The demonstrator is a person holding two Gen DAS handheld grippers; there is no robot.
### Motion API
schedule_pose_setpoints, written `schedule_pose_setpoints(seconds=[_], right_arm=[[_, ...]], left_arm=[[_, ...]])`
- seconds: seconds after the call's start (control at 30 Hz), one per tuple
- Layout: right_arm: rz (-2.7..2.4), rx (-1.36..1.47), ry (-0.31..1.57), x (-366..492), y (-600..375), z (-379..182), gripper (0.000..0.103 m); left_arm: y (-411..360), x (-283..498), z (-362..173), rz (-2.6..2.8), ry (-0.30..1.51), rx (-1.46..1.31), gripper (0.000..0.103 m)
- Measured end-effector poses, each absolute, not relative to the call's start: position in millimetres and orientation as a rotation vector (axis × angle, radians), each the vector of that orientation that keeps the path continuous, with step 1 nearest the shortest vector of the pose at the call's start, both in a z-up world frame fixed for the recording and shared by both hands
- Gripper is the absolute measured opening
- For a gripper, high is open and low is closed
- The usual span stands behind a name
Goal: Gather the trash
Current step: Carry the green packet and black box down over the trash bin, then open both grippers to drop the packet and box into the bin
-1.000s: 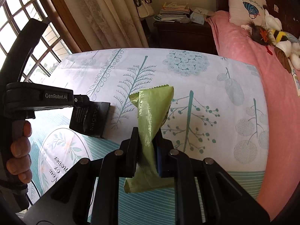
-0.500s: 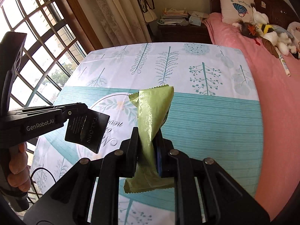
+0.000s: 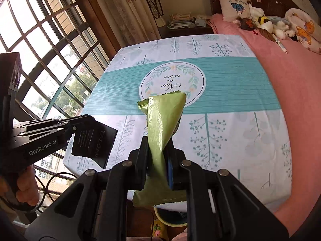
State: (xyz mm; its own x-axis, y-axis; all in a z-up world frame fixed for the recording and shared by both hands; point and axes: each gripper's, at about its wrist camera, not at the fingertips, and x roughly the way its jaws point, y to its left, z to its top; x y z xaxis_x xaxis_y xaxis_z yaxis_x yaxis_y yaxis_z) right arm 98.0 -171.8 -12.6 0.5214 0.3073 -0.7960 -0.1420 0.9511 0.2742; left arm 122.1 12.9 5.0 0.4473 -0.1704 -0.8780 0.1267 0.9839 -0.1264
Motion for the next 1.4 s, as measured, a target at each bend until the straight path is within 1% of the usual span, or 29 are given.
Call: schedule_pose_setpoints(seconds=[0.1, 0.23, 0.47, 0.63, 0.8, 1.03, 1.27, 1.3, 1.37, 1.4], right_arm=[[0.262, 0.191, 1.018, 59, -160, -17, 0.013], [0.249, 0.193, 1.079, 18, -150, -34, 0.013], [0.226, 0.212, 1.184, -11, -160, -78, 0.013], [0.203, 0.238, 1.25, -24, -179, -120, 0.013], [0.168, 0.274, 1.324, -37, -200, -187, 0.013], [0.119, 0.311, 1.425, -51, -223, -303, 0.013], [0.091, 0.343, 1.461, -51, -237, -399, 0.014], [0.092, 0.349, 1.461, -50, -238, -409, 0.014], [0.094, 0.368, 1.459, -51, -240, -426, 0.015], [0.093, 0.377, 1.462, -52, -241, -433, 0.019]], left_arm=[[20, 86, -5, -0.197, 1.118, -0.028, 0.002], [24, 57, -26, -0.214, 1.166, -0.055, 0.002], [12, 29, -77, -0.227, 1.26, -0.103, 0.002], [-10, 15, -126, -0.23, 1.322, -0.116, 0.002], [-33, 5, -183, -0.206, 1.353, -0.118, 0.002], [-67, 3, -287, -0.16, 1.372, -0.109, 0.002], [-87, 6, -373, -0.131, 1.37, -0.082, 0.002], [-88, 7, -382, -0.128, 1.371, -0.077, 0.006], [-87, 6, -396, -0.114, 1.376, -0.069, 0.018], [-86, 5, -402, -0.101, 1.376, -0.062, 0.034]])
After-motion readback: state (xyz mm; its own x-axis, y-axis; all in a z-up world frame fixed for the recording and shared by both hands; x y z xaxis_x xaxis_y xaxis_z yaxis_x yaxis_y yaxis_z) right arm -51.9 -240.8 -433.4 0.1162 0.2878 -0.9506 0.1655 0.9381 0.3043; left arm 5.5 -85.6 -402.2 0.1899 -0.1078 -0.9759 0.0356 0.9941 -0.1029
